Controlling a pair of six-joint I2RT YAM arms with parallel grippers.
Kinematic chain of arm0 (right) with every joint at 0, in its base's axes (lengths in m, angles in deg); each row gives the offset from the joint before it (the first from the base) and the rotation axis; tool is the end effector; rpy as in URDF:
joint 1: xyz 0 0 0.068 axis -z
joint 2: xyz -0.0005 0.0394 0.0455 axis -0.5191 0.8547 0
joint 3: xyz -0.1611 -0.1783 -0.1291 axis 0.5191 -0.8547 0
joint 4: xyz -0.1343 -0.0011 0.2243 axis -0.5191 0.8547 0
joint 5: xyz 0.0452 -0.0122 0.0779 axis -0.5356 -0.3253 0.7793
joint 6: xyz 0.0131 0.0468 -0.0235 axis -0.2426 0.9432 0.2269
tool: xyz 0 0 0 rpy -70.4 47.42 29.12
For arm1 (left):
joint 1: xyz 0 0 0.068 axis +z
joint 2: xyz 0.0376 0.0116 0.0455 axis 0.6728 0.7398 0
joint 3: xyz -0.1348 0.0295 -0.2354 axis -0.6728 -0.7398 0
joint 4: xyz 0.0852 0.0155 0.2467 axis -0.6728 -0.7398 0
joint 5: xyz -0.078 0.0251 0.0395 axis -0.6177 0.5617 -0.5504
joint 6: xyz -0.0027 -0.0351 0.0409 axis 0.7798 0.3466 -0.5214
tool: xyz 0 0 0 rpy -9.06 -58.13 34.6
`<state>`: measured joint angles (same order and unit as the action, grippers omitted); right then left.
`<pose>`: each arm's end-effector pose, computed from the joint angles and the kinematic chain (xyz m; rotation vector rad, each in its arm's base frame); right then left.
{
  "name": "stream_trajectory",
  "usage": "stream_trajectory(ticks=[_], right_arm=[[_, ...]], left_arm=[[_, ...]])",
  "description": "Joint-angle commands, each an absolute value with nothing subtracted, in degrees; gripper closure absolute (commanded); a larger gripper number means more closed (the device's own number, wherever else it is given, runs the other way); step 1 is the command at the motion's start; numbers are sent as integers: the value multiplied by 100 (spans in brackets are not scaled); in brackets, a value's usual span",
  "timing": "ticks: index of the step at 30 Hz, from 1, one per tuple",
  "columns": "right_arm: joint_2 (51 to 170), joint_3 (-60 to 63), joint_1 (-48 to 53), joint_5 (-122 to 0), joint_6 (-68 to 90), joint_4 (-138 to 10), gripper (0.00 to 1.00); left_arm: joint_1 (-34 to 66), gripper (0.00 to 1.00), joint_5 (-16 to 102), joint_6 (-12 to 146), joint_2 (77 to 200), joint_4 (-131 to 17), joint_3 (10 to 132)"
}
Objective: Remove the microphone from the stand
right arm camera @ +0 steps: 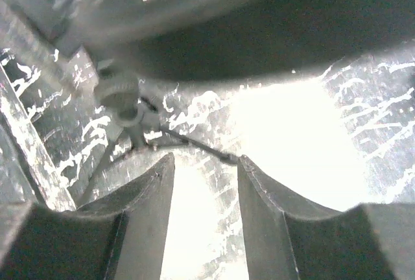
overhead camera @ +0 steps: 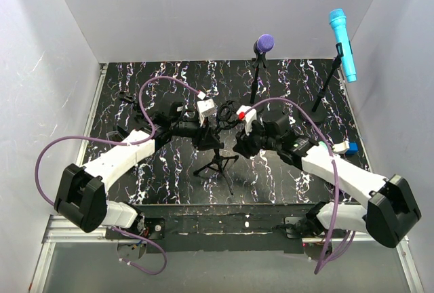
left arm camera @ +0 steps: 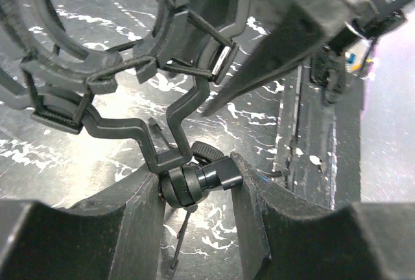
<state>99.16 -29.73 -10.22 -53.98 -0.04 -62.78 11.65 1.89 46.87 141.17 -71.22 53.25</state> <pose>0.1981 0.1874 0.2605 -0.9620 1.8638 0.6656 0.2382 -0.1726 0.2714 1.1762 1.8199 -1.1604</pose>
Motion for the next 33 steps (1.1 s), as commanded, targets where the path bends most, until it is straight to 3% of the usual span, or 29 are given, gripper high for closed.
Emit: stream_trajectory(ticks=[1, 7, 13, 33], right_arm=[[9345, -2724, -855, -5435, -633, -4999, 49], [8527, -2856, -328, -5391, -897, -4067, 49], [8473, -2698, -46, -5312, -1152, -3811, 49], [8605, -2267, 279, -5277, -1407, -3600, 49]], left_arm=[[1134, 100, 854, 4410, 13901, -7202, 5642], [1143, 100, 1461, 3444, 13804, -6913, 5705], [1362, 100, 2120, 2555, 13952, -5772, 5450], [2154, 100, 4863, 2352, 16053, -3379, 6363]])
